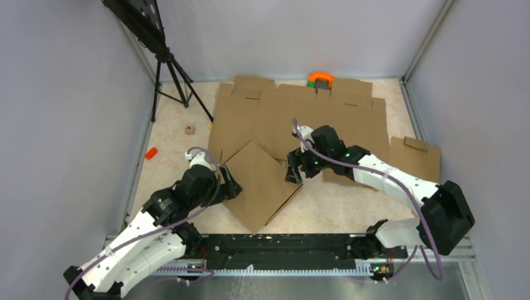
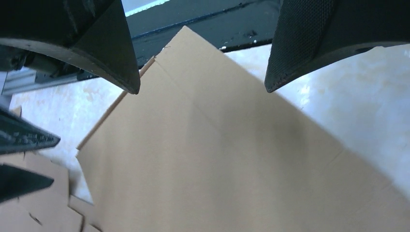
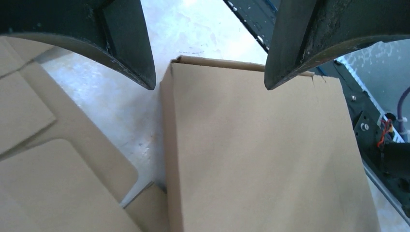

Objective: Fold the paper box

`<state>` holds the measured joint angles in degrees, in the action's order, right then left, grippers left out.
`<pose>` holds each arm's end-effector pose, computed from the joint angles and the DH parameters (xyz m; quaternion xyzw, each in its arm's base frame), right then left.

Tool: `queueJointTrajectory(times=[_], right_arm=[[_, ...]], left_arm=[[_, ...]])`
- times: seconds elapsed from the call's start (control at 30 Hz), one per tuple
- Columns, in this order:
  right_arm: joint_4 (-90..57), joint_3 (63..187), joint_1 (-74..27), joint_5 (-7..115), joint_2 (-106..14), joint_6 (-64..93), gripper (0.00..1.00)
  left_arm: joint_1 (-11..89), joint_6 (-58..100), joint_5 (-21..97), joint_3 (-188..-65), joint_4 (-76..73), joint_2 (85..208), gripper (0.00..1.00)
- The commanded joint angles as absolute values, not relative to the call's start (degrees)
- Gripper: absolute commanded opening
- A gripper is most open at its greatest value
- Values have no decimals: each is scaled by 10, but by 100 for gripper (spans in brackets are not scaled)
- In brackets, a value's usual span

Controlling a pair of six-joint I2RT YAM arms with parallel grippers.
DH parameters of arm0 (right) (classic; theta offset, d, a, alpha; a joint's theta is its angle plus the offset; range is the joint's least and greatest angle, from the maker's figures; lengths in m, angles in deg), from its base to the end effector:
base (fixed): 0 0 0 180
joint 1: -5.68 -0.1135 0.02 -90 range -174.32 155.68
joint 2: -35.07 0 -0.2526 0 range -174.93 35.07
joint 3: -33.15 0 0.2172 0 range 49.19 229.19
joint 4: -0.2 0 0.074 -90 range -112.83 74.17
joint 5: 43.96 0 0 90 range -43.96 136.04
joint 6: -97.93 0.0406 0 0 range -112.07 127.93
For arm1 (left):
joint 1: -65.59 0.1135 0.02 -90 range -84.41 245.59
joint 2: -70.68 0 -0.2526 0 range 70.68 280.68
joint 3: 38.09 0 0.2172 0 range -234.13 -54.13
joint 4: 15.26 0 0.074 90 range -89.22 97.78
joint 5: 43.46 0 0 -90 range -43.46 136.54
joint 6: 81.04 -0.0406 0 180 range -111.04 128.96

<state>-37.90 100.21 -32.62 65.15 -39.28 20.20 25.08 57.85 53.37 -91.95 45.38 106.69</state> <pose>0.1850 0.1630 0.2492 -0.2668 0.8747 0.2987 0.2728 0.0840 -0.0654 0.2509 -0.0906 0.9105 -0.2424 0.3225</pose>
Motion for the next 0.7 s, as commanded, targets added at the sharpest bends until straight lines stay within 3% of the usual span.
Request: queueJointTrajectory(times=[0.0, 0.23, 0.47, 0.67], right_arm=[[-332, 998, -375, 594, -421, 231, 81], [-310, 995, -381, 587, -466, 263, 57], [-285, 976, -381, 611, -489, 273, 41], [-281, 959, -380, 604, -485, 278, 35]], left_arm=[[254, 707, 590, -915, 544, 1028, 98], [255, 752, 544, -828, 490, 956, 97], [256, 763, 526, -788, 468, 962, 93], [257, 753, 532, -769, 434, 964, 77]])
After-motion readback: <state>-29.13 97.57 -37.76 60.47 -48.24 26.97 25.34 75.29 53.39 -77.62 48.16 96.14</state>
